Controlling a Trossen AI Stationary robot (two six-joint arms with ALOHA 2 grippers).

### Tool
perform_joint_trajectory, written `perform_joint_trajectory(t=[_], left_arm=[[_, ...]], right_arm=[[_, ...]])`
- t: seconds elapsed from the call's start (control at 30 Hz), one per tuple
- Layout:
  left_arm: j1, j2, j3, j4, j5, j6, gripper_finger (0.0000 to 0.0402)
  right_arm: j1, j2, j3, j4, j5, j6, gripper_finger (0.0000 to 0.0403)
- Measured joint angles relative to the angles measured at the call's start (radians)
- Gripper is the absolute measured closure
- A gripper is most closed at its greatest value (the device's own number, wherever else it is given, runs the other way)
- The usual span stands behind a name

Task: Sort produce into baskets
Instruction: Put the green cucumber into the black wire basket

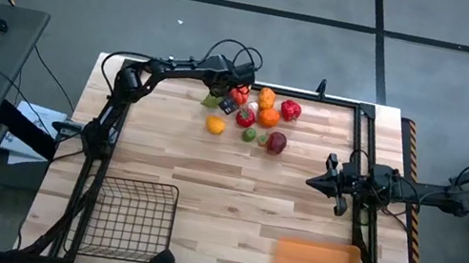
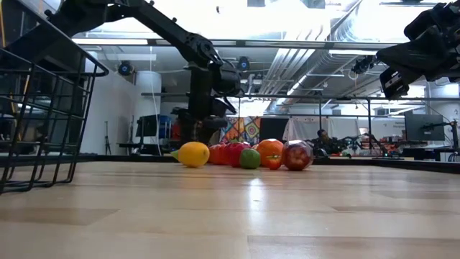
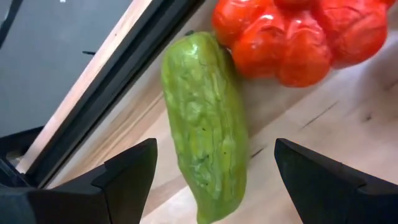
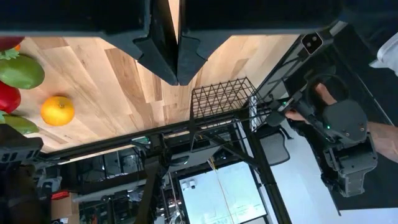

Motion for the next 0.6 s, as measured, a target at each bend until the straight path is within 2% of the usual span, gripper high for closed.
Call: perform_joint_trajectory(t=[0.3,0.6], left_arm=[[-0.027,0.013,0.000,-0.010,-0.067,0.026,0.0087],[-0.072,0.001,-0.001,-0.014,-0.069,-0.076,0.0087]], right_arm=[[0.000,0.000,0.000,0.000,0.000,0.000,0.0402],[0.000,0.000,0.000,0.000,0.000,0.001,0.0402]])
